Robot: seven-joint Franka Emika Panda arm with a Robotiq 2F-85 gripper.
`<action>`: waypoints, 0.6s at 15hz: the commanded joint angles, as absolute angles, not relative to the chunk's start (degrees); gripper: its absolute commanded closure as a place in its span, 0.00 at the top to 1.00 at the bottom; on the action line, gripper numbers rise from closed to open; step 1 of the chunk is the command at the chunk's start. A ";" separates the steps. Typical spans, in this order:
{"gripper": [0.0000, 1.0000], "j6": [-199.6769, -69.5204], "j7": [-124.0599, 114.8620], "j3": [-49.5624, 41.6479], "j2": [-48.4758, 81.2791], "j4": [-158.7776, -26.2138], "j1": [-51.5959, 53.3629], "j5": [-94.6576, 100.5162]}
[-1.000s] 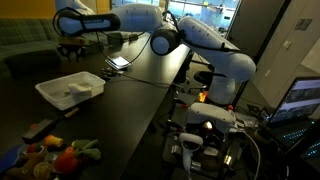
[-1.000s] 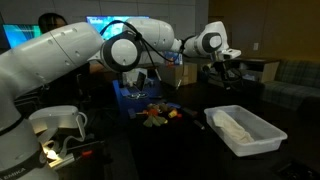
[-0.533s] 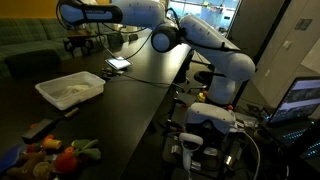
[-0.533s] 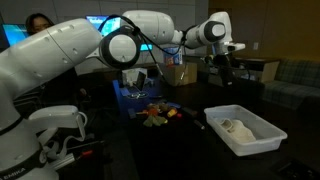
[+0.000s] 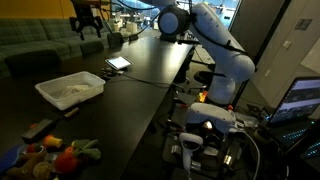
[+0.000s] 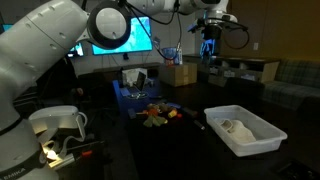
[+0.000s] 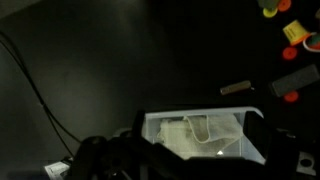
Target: Use the towel to push all the contents on the table to the left
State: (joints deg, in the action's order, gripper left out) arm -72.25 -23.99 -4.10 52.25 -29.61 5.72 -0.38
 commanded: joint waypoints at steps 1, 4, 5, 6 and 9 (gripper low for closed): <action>1.00 -63.90 -22.87 -2.58 46.64 -32.49 5.67 -2.45; 1.00 -59.43 -23.11 -1.76 44.32 -33.01 5.72 -3.83; 1.00 -57.95 -22.85 -1.51 43.51 -33.48 5.59 -4.38; 1.00 -56.62 -22.14 -1.14 42.80 -34.01 5.41 -4.90; 1.00 -54.05 -19.50 -0.83 41.01 -36.14 5.18 -5.27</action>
State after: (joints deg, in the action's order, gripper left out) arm -55.73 -21.99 -1.80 44.57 -31.78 5.90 -3.99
